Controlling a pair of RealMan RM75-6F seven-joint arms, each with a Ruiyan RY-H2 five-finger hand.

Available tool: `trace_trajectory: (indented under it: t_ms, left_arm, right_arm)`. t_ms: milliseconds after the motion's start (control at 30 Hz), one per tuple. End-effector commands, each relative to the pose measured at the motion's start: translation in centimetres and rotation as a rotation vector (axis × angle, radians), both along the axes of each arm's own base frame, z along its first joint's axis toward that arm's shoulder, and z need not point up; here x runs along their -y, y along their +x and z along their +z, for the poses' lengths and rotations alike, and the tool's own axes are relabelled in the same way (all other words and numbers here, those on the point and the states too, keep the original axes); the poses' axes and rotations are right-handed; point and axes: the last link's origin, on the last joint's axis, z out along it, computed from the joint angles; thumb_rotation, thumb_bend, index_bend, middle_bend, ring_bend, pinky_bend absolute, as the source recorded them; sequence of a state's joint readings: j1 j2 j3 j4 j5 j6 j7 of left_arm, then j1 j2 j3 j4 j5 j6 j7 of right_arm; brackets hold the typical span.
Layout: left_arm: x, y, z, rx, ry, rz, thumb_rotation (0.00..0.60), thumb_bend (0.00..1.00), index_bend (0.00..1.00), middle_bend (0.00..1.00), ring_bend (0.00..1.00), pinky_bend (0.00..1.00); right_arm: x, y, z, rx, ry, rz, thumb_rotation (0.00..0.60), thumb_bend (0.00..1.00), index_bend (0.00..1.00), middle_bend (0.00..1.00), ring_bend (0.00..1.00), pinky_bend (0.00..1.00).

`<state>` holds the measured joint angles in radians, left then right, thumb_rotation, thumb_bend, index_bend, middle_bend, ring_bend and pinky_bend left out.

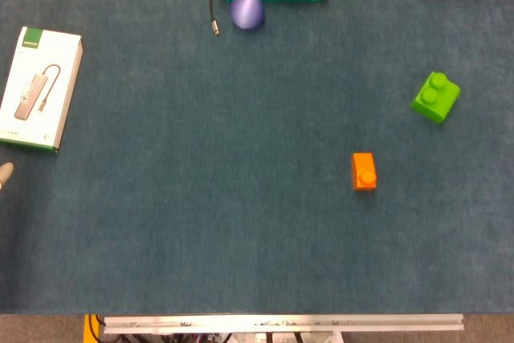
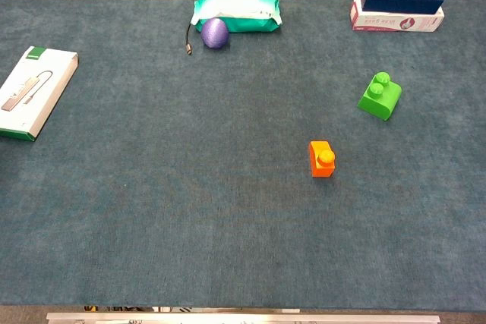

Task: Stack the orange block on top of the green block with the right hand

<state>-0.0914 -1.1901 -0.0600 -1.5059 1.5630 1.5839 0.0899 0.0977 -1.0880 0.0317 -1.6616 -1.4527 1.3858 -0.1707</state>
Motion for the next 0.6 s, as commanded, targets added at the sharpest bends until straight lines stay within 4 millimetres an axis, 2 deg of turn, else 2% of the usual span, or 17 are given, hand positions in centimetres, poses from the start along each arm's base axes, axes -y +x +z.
trace_trajectory:
  t_ms: [33,367,600]
  left_arm:
    - [0.0,0.0,0.1,0.001,0.002,-0.001,0.600,0.00,0.03,0.26,0.25,0.54]
    - [0.0,-0.3,0.3,0.019,0.010,0.016,0.600,0.00,0.03,0.27,0.25,0.54]
    - [-0.3,-0.5,0.4,0.027,0.003,0.026,0.600,0.00,0.04,0.27,0.25,0.54]
  right_arm:
    - [0.0,0.0,-0.2,-0.004,0.006,-0.004,0.600,0.00,0.05,0.16,0.08,0.26]
    - [0.8,-0.4,-1.2,0.012,0.049,-0.021,0.600,0.00,0.08,0.16,0.08,0.26]
    - [2.2,0.6,-1.3,0.004,0.089,0.069,0.600,0.00,0.15,0.20,0.08,0.26]
